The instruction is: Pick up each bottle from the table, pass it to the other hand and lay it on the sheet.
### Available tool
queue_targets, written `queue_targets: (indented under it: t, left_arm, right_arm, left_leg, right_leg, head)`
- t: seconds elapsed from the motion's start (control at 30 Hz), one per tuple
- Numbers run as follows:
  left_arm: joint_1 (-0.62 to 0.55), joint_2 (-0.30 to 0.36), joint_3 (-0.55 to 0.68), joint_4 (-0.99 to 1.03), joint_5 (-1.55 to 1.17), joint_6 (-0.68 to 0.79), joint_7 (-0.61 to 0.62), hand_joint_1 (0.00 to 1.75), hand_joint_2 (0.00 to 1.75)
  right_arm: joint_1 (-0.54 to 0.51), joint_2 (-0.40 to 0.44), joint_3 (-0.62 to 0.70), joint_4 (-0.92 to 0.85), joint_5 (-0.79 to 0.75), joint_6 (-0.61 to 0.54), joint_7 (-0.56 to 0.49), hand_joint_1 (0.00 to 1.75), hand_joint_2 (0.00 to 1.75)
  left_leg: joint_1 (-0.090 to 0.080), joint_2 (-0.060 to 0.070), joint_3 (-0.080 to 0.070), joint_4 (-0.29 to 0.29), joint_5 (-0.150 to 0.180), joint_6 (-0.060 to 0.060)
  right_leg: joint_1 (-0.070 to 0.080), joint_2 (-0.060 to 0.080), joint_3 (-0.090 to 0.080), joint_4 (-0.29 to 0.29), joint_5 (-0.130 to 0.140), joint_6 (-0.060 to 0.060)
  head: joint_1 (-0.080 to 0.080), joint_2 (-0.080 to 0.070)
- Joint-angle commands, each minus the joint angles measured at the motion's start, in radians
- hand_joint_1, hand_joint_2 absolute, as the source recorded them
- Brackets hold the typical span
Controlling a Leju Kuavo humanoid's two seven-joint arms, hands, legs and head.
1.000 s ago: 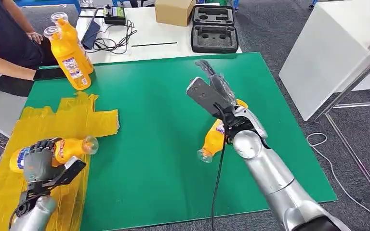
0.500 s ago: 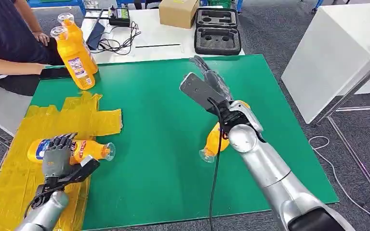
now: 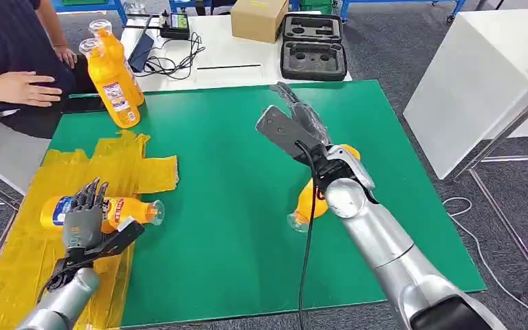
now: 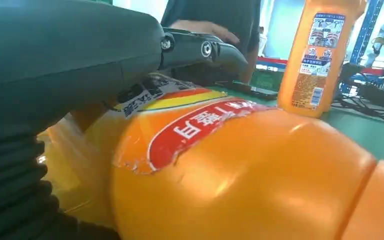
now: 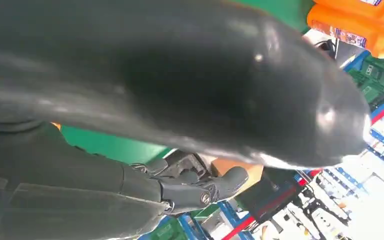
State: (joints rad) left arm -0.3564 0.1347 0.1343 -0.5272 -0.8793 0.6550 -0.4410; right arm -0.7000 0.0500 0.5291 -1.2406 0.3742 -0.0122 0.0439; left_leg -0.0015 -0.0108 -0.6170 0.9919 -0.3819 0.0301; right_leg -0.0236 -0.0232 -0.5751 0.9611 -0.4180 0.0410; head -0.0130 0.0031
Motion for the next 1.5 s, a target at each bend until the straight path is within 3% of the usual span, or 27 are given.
queue_targets:
  t: [0.03, 0.23, 0.7, 0.8, 0.97, 1.5]
  left_arm:
    - [0.024, -0.002, -0.081, 0.055, 0.089, -0.053, -0.007, 0.00, 0.00]
    - [0.043, 0.008, -0.126, -0.003, 0.146, -0.059, -0.022, 0.00, 0.00]
    - [0.163, 0.031, -0.217, -0.321, 0.275, 0.001, -0.039, 0.00, 0.00]
    - [0.220, 0.034, -0.212, -0.512, 0.316, 0.043, -0.077, 0.00, 0.00]
    - [0.276, 0.057, -0.205, -0.760, 0.282, 0.043, -0.031, 0.00, 0.00]
    - [0.257, 0.056, -0.199, -0.772, 0.205, 0.042, 0.020, 0.00, 0.00]
  right_arm:
    - [-0.072, -0.024, -0.020, 0.123, -0.115, 0.118, -0.040, 0.00, 0.00]
    - [-0.088, -0.068, -0.108, 0.192, -0.269, 0.207, -0.127, 0.00, 0.00]
    - [-0.115, -0.057, -0.062, 0.244, -0.274, 0.175, -0.170, 0.00, 0.00]
    - [-0.114, -0.059, -0.060, 0.247, -0.281, 0.170, -0.178, 0.00, 0.00]
    - [-0.112, -0.065, -0.053, 0.250, -0.295, 0.174, -0.185, 0.00, 0.00]
    - [-0.113, -0.053, -0.053, 0.229, -0.305, 0.174, -0.168, 0.00, 0.00]
  left_leg:
    - [0.000, 0.003, 0.002, 0.000, -0.002, -0.001]
    - [0.000, 0.002, 0.001, 0.000, -0.001, -0.001]
    - [0.000, 0.005, 0.000, 0.001, -0.001, -0.001]
    - [0.001, 0.006, -0.002, 0.002, -0.002, -0.001]
    - [0.001, 0.005, -0.006, 0.002, -0.001, -0.001]
    - [0.003, 0.008, -0.012, 0.001, 0.000, -0.001]
  right_leg:
    - [0.000, 0.004, 0.001, 0.000, 0.000, -0.002]
    - [0.000, 0.002, 0.000, 0.000, 0.000, -0.002]
    - [0.001, 0.005, -0.002, 0.000, 0.001, -0.001]
    - [0.002, 0.006, -0.004, 0.001, 0.001, -0.002]
    - [0.002, 0.004, -0.007, 0.001, 0.001, -0.001]
    - [0.003, 0.007, -0.015, 0.000, 0.004, -0.002]
  head:
    - [0.000, 0.000]
    - [0.000, 0.000]
    - [0.000, 0.000]
    - [0.000, 0.000]
    - [0.001, 0.000]
    - [0.000, 0.000]
